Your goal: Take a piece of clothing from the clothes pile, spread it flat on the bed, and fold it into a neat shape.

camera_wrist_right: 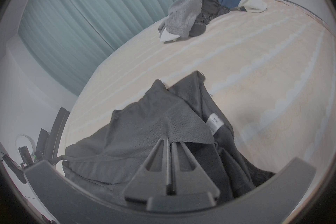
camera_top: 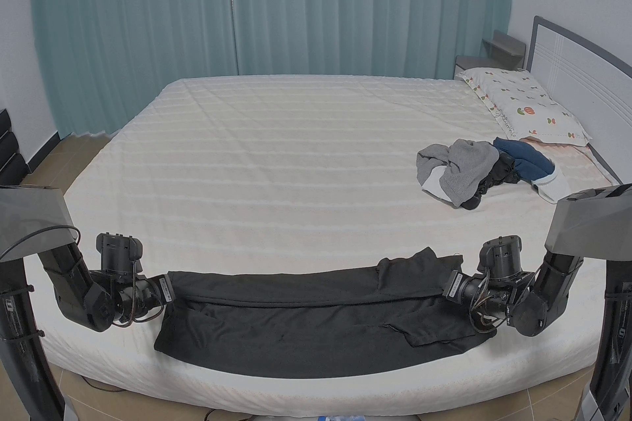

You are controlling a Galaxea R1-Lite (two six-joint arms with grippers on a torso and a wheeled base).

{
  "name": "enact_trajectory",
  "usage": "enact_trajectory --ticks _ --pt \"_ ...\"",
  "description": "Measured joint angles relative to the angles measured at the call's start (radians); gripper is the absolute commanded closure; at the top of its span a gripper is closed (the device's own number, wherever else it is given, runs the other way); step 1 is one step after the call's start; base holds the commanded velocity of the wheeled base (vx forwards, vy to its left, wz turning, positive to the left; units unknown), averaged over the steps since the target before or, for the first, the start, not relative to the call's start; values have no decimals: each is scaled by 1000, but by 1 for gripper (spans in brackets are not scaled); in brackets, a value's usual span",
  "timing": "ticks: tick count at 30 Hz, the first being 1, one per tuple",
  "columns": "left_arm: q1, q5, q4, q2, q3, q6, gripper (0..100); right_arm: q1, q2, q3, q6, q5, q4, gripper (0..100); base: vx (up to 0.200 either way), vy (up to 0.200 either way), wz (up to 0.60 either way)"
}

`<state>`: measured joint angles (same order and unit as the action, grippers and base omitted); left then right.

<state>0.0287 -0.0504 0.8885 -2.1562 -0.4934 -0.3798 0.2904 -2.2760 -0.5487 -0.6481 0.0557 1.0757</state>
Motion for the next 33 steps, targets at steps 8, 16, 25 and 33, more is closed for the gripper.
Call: enact_trajectory --ticks 8,16,25,33 --pt "5 -3 -32 -18 30 44 100 3 -30 12 7 0 5 100 0 0 0" --pt "5 -4 -105 -15 30 53 0 8 -31 15 6 -1 4 0 0 0 0" --pt "-3 -4 -102 -9 20 55 0 -3 25 43 -13 -3 4 0 0 0 0" --pt "-49 11 -109 34 -8 46 0 -59 119 102 -169 -139 6 0 0 0 0"
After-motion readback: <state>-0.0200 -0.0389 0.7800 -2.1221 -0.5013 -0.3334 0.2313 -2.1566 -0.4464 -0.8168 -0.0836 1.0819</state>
